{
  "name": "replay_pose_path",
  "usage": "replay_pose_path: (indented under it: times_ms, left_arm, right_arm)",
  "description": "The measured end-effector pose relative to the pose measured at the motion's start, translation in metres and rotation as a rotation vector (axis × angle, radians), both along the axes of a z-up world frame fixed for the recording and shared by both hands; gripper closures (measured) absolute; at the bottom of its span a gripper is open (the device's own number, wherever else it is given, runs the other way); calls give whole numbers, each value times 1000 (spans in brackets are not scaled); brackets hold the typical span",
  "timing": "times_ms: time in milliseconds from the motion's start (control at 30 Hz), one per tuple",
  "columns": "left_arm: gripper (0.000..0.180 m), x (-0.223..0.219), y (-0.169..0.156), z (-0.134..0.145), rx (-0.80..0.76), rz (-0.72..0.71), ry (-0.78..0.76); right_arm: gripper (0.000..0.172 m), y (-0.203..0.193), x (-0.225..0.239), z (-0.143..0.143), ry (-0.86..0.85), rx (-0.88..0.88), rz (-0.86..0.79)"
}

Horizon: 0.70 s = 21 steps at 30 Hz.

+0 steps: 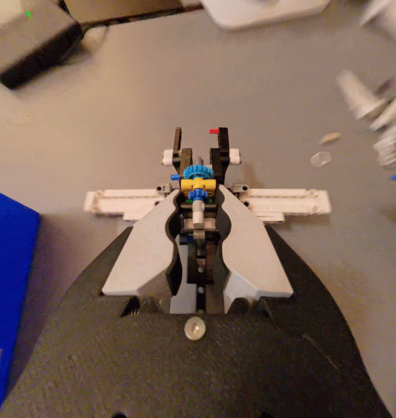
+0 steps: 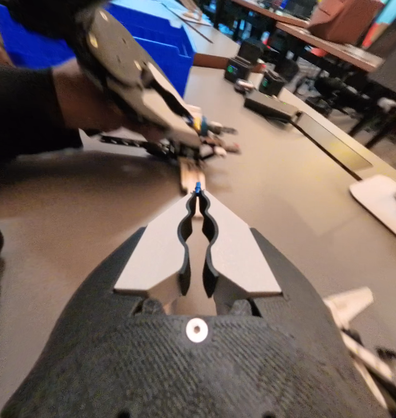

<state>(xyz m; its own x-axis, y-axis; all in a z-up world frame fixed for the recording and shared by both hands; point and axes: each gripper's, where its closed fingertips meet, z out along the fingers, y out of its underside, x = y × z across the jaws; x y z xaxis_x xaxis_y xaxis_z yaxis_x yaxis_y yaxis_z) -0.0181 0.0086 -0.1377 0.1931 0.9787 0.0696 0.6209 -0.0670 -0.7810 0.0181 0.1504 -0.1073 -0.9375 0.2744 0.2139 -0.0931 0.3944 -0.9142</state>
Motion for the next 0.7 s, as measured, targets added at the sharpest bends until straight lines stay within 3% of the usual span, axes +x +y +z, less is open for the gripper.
replay_pose_path:
  times_ms: [33, 133, 300, 533, 700]
  left_arm:
    - [155, 0, -8, 19, 67, 10, 56]
    - [154, -3, 4, 39, -82, -42, 108]
    - [154, -8, 22, 26, -125, -96, 113]
    - [154, 5, 49, 16, -88, -176, 114]
    - [154, 10, 63, 12, -76, -228, 114]
  right_arm:
    - [171, 13, -7, -3, 17, 11, -64]
    - [171, 30, -14, -10, -104, -63, -104]
    - [170, 24, -16, -2, -73, -79, -106]
    - [169, 59, -47, -45, -95, 225, -267]
    - [165, 86, -69, -42, -75, 279, -378]
